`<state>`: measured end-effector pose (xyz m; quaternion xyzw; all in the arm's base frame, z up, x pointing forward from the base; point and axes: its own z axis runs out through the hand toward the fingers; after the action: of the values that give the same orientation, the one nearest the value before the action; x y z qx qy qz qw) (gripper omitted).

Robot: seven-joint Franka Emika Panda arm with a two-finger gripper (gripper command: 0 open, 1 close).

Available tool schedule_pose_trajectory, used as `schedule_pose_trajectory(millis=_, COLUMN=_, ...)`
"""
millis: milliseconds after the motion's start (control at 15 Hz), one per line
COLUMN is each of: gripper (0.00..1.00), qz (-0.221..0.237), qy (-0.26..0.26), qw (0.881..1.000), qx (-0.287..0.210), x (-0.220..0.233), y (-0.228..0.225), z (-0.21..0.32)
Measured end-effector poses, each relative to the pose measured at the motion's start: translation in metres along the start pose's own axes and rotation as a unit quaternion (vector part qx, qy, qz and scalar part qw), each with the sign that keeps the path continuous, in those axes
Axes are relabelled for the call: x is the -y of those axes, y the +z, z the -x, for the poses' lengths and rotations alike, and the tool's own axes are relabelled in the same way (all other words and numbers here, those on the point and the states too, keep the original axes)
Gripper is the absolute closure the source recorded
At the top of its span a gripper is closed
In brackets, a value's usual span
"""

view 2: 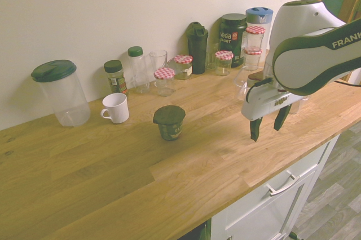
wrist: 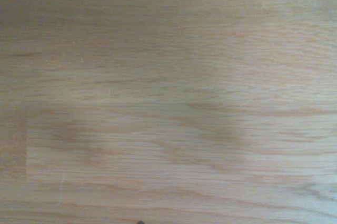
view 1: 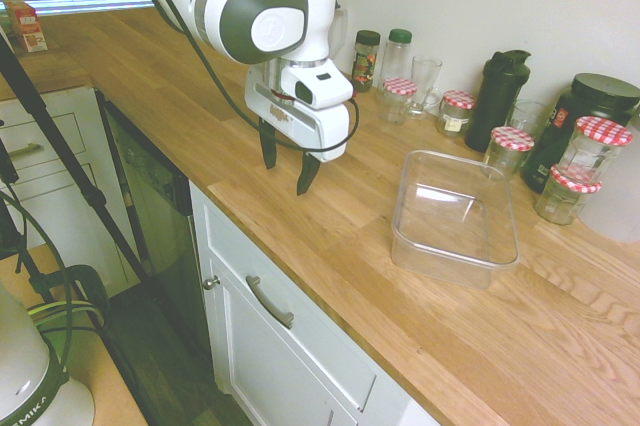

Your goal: Put the cereal into the container

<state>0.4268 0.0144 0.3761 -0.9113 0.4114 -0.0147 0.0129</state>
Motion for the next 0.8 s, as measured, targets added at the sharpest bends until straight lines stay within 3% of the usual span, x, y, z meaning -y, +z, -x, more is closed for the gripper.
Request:
schedule_pose_trajectory(millis=133, gripper=0.0, qz=-0.001, qy=-0.005, qw=1.0, qx=-0.006, x=0.002, y=0.0, z=0.0)
schedule_pose_trajectory(millis=400, gripper=0.0, qz=-0.057, qy=-0.03, qw=0.997, qx=-0.051, x=0.048, y=0.002, z=0.025)
schedule_pose_trajectory(millis=800, gripper=0.0, qz=-0.15, qy=-0.076, qw=0.979, qx=-0.12, x=0.134, y=0.034, z=0.054)
